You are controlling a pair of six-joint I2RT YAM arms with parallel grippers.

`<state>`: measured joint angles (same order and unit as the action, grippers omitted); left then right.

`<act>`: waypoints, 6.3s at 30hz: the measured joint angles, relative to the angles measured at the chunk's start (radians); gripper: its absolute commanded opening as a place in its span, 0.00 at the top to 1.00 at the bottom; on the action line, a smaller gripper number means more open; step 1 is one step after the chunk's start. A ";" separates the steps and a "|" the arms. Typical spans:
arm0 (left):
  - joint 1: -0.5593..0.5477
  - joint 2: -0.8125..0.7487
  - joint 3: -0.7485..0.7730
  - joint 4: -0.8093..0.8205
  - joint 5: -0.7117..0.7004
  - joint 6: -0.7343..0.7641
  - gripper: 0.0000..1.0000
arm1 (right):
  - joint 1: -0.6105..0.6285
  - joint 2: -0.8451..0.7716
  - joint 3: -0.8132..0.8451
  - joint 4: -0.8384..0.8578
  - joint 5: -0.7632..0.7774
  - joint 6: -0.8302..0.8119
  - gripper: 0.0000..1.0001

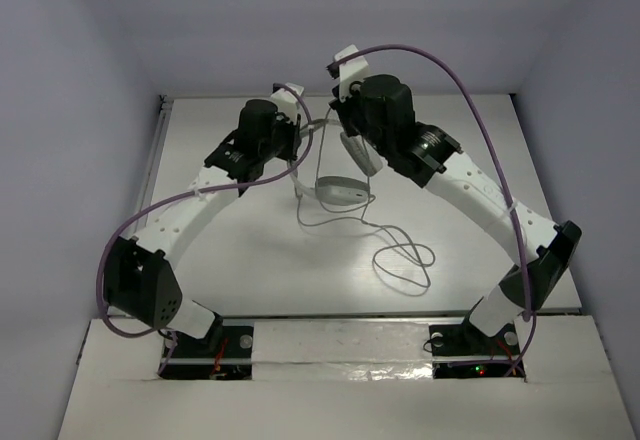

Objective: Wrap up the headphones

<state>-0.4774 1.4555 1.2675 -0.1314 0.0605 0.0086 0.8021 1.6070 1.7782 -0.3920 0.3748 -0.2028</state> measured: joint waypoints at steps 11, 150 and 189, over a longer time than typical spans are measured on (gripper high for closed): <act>-0.013 0.087 -0.001 0.092 0.089 -0.156 1.00 | -0.031 -0.062 -0.145 0.042 -0.055 0.070 1.00; -0.094 -0.032 0.071 -0.199 -0.275 -0.070 1.00 | 0.038 -0.334 -0.576 0.321 -0.319 0.394 1.00; 0.006 -0.148 0.053 -0.257 0.187 -0.007 1.00 | -0.148 -0.191 -0.565 0.276 0.120 0.272 0.70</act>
<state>-0.4717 1.3079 1.3209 -0.3882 0.2474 0.0017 0.6540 1.4158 1.2129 -0.1158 0.4946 0.0689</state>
